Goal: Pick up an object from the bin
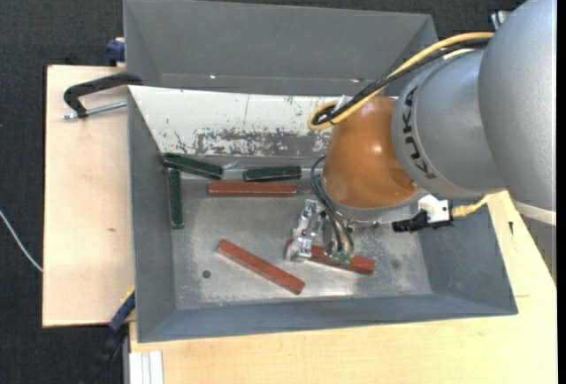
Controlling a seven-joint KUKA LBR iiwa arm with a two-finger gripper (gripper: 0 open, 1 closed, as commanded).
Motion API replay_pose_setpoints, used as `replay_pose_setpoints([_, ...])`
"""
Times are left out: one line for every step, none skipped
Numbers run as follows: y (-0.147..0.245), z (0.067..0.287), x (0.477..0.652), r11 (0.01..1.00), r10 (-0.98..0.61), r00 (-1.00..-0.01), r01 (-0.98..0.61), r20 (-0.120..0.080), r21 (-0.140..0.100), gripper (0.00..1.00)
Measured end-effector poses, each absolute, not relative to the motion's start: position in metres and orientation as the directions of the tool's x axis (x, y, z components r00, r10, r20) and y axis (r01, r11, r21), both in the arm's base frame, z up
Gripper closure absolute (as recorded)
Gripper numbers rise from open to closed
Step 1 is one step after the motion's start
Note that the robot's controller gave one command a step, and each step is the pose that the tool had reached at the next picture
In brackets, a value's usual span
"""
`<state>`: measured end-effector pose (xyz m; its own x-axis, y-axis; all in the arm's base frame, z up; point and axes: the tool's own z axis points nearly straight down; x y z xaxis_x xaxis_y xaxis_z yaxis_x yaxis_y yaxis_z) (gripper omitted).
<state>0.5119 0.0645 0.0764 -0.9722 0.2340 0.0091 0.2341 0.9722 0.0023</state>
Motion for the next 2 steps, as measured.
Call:
replay_pose_setpoints([0.064,0.076,0.512,0.972,0.234,-0.972,0.234,0.009,0.002,1.00])
replay_pose_setpoints([0.039,0.263,0.557,0.970,0.244,-0.970,0.244,-0.014,0.005,1.00])
